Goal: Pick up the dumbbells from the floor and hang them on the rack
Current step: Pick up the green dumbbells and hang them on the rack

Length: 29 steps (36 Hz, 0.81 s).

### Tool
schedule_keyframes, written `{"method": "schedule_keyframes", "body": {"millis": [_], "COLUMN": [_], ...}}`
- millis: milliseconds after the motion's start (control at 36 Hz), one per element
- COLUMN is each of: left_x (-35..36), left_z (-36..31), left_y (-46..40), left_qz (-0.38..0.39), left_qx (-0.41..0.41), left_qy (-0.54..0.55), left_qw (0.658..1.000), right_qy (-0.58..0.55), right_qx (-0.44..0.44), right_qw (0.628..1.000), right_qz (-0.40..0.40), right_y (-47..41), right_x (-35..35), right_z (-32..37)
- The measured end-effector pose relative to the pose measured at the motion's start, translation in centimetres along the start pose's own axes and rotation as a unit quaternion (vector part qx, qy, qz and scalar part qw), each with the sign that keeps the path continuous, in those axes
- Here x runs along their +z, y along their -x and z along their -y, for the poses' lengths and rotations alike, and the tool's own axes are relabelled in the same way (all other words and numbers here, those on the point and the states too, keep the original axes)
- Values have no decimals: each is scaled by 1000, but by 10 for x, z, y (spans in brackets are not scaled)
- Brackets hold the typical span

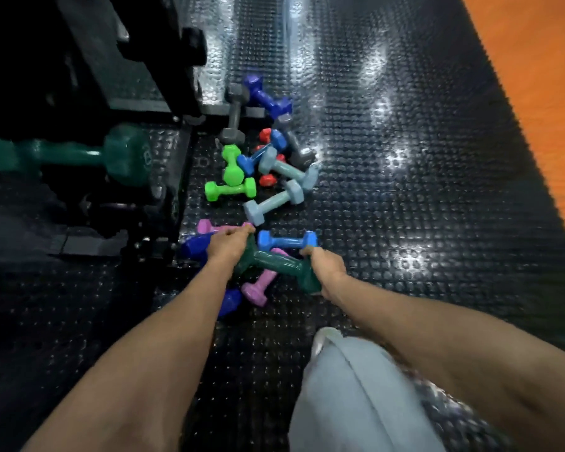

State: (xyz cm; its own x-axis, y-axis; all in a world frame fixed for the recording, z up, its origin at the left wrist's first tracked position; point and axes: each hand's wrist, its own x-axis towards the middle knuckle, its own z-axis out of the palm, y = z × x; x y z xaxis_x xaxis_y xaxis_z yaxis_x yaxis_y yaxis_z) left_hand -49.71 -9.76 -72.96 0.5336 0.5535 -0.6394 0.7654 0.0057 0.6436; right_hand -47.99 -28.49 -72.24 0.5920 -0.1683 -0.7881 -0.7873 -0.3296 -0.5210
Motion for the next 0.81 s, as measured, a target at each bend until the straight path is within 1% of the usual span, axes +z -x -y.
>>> {"method": "schedule_keyframes", "body": {"millis": [111,194,222,278,306,389,472,528,667,750,806], "left_x": [-27,-51,-59,-72,-81,-95,-105,-110,-110,-102,-96], "left_z": [-60,-116,-137,-164,-195,-226,-275,-307,-368,-398,-418], "left_y": [76,145,171,212,238,281,326,355,397,402,400], "left_qz": [1,18,22,26,31,43,42,37,28,18,19], "left_qx": [-20,-46,-50,-56,-56,-77,-100,-104,-106,-90,-93], "left_qy": [2,30,41,51,42,38,30,28,65,92,99], "left_qw": [1000,998,998,997,997,995,994,994,992,992,991], "right_qy": [16,-17,-40,-69,-75,-100,-121,-120,-104,-92,-81], "right_qx": [-13,-3,9,27,36,48,61,57,31,5,-11], "right_qw": [999,999,999,997,996,994,991,991,994,996,997], "right_qz": [-25,-30,-20,-16,-15,-9,-4,3,-2,-3,1], "right_y": [80,147,170,206,231,272,313,336,367,363,359], "right_x": [-52,-97,-113,-136,-159,-184,-225,-248,-295,-315,-325], "right_z": [62,106,120,135,155,169,199,222,280,316,341]}}
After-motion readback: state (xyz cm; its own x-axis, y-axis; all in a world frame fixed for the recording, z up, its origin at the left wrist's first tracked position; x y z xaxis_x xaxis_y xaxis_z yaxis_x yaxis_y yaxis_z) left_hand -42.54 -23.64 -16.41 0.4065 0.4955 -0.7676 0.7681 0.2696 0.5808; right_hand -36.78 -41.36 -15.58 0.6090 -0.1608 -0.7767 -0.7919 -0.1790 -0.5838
